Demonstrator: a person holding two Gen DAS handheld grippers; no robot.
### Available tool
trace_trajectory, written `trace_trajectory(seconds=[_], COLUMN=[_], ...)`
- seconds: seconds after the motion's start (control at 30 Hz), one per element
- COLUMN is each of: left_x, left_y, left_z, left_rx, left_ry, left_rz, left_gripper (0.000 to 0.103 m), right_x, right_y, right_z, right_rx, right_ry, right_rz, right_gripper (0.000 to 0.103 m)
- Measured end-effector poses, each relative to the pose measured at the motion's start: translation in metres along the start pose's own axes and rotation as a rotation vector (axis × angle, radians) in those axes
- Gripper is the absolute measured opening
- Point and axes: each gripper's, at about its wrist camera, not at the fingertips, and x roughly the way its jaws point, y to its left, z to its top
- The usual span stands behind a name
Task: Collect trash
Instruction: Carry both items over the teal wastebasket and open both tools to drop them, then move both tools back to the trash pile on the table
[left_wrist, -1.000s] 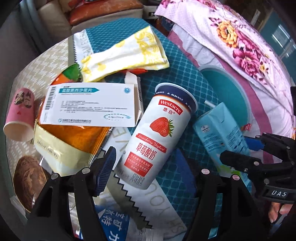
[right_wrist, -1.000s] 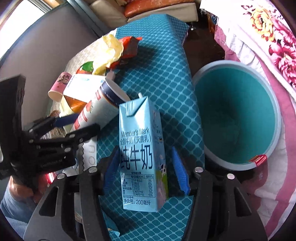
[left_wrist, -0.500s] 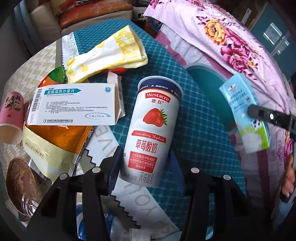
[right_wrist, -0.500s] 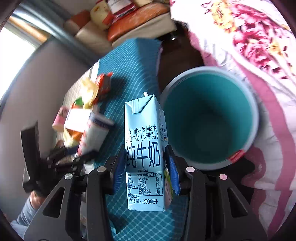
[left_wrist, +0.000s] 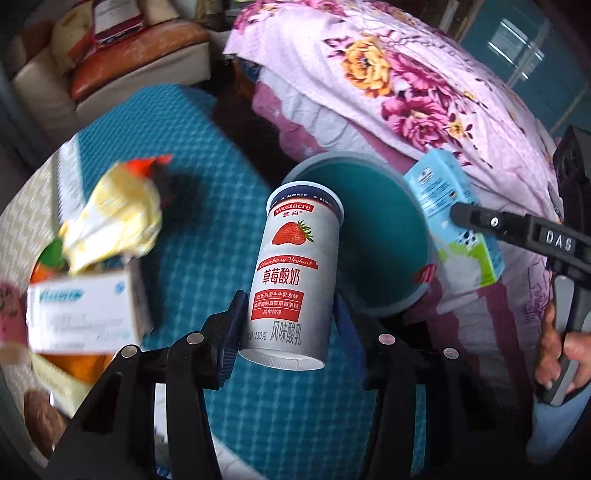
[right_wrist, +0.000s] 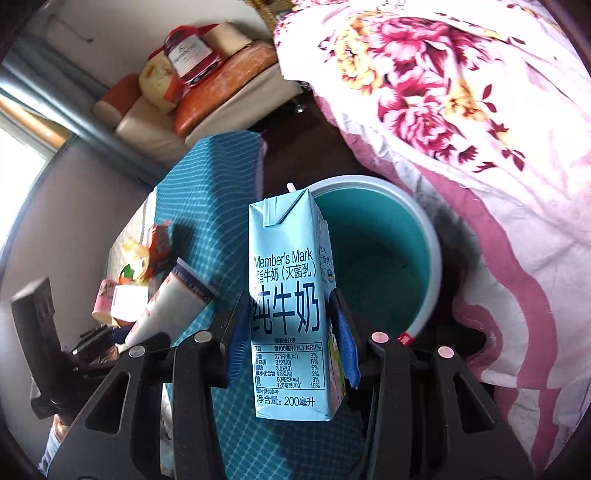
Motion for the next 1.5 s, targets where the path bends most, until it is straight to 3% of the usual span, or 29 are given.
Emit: trace_trajectory(seconds=[0.23, 0.53, 0.67, 0.77, 1.13, 1.23, 1.43, 1.5], left_x=[0.031, 0.053, 0.055, 0.055, 0.033, 0.025, 0.006, -0.002], left_y=[-0.040, -0.049, -0.045, -0.038, -0.009, -0.001, 0.012, 0.018], left_z=[0.032, 0.048, 0.049, 0.049, 0.031, 0.022, 0.003, -0.006], left_rx=[0.077, 0.080, 0.057, 0.027, -0.049, -0.072, -0.093, -0.103], left_ry=[0.013, 0.022, 0.014, 0.010, 0.012, 0.004, -0.013, -0.018], left_rz=[-0.001, -0.001, 0.007, 0.021, 0.041, 0.045, 0.055, 0.056], left_gripper=[0.047, 0.048, 0.070, 0.080, 0.083, 0.093, 0.093, 0.093], right_x=[0.002, 0.021, 0.029, 0.035, 0.037, 0.035, 0.024, 0.021], right_y=[-0.030, -0.046, -0.048, -0.048, -0.031, -0.024, -0.003, 0.005], right_z=[0.009, 0.015, 0.016, 0.016, 0.014, 0.013, 0.007, 0.004], right_rx=[0.049, 0.073, 0.076, 0.077, 0.046, 0.039, 0.005, -0.006], right_ry=[-0.003, 0.035, 0.051, 0.062, 0.078, 0.076, 0.060, 0.058], right_rz=[-0.025, -0.040, -0.042, -0.045, -0.074, -0.077, -0.090, -0.091], right_gripper=[0.040, 0.040, 0.040, 0.040, 0.042, 0.054, 0.074, 0.075])
